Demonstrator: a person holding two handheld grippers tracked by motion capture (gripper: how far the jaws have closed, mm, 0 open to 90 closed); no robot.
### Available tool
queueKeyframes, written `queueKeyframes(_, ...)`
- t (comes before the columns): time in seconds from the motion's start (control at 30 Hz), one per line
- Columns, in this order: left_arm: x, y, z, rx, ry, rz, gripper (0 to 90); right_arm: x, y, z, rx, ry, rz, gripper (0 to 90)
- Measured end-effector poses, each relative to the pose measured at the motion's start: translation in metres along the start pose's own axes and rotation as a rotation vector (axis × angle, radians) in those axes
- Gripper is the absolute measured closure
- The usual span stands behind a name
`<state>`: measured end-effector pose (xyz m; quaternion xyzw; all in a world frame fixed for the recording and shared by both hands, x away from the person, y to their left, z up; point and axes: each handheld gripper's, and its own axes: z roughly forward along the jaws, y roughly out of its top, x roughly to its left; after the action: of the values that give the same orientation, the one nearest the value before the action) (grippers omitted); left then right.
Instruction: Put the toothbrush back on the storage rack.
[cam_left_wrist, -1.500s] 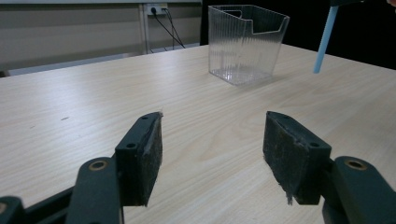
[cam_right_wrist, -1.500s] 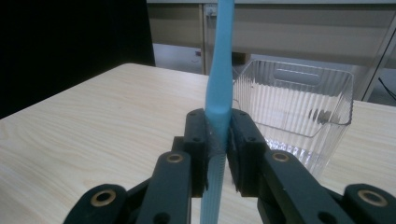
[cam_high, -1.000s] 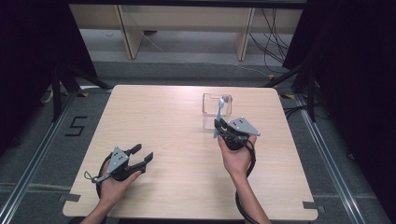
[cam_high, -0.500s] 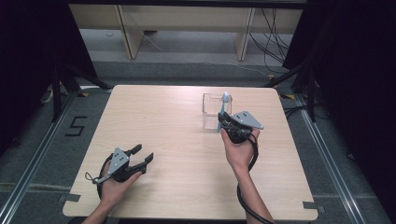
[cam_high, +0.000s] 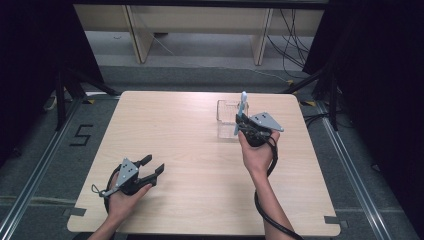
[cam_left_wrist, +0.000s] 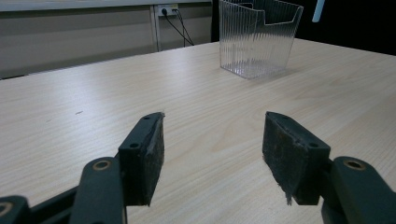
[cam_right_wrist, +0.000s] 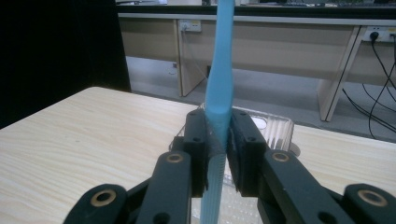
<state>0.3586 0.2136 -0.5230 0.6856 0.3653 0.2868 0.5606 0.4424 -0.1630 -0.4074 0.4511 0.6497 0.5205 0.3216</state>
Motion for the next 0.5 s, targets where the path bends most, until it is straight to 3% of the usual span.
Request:
queueKeyframes(0.1,0.000,-0.001,0.001,-0.016,-0.005,-0.007,38.4,-0.002,0.003,0.001,-0.005,-0.003,-0.025,78.8)
queueKeyframes(0.23,0.000,0.000,0.000,0.002,0.000,-0.007,38.6,-0.002,0.008,0.001,-0.011,-0.013,-0.021,78.8)
queueKeyframes(0.33,0.000,-0.001,0.001,-0.016,-0.006,-0.006,38.7,-0.003,0.010,0.003,-0.012,-0.011,-0.003,78.8)
queueKeyframes(0.47,0.000,0.000,0.000,0.000,0.000,-0.002,38.9,-0.006,0.012,0.006,-0.032,-0.022,-0.032,78.8)
queueKeyframes(0.5,0.000,0.000,0.000,0.000,0.000,-0.003,38.9,-0.006,0.013,0.006,-0.025,-0.037,-0.021,78.8)
